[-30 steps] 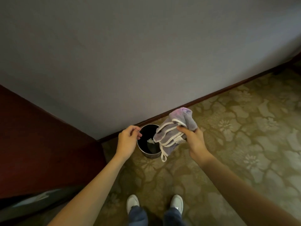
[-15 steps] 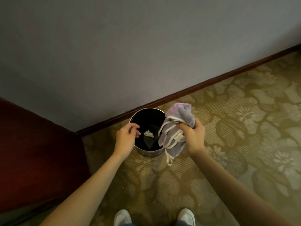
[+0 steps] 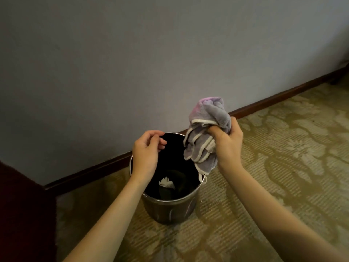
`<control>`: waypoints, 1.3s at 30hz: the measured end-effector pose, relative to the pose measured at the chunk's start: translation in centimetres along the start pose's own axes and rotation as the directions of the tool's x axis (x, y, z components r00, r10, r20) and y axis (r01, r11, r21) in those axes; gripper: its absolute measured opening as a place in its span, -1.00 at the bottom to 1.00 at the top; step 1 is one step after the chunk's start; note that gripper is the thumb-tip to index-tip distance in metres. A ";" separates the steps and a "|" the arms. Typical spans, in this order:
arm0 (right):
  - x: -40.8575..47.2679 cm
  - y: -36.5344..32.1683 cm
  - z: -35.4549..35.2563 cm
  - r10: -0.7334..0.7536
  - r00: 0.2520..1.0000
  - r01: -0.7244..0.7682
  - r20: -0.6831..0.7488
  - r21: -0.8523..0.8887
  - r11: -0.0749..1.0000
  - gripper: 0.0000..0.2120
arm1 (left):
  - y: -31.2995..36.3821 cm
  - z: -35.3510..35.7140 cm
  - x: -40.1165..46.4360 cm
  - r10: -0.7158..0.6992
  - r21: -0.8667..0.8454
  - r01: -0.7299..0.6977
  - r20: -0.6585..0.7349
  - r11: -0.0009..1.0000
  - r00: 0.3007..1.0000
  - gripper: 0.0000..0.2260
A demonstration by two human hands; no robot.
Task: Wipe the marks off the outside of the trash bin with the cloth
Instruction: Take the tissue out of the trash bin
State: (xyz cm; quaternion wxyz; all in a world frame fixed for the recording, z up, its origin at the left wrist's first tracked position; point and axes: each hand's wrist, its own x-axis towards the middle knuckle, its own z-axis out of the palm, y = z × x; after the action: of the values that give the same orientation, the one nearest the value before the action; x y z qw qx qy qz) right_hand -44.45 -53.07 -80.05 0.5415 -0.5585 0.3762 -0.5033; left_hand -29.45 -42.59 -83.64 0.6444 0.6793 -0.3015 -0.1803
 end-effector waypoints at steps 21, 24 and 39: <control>-3.0 2.9 -12.3 0.267 0.951 -0.240 -0.155 0.169 0.956 -0.79 | 3.3 9.3 -3.4 0.119 0.025 -0.139 0.386 0.990 0.915 -0.80; -3.5 4.4 -13.5 0.297 0.952 -0.291 -0.080 0.071 0.954 -0.80 | 2.7 9.6 -4.1 0.107 0.120 -0.173 0.423 0.978 0.900 -0.82; -5.1 9.2 -14.2 0.292 0.946 -0.223 0.140 -0.372 0.901 -0.76 | -0.2 3.0 -5.3 -0.094 0.581 -0.340 0.588 0.739 0.803 -0.83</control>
State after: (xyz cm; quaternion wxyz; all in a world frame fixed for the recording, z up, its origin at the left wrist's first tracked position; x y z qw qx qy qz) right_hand -58.09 -52.58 -91.20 0.5287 -0.6372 0.4767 -0.2953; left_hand -35.31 -41.53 -84.89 0.2473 0.7505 -0.5740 -0.2149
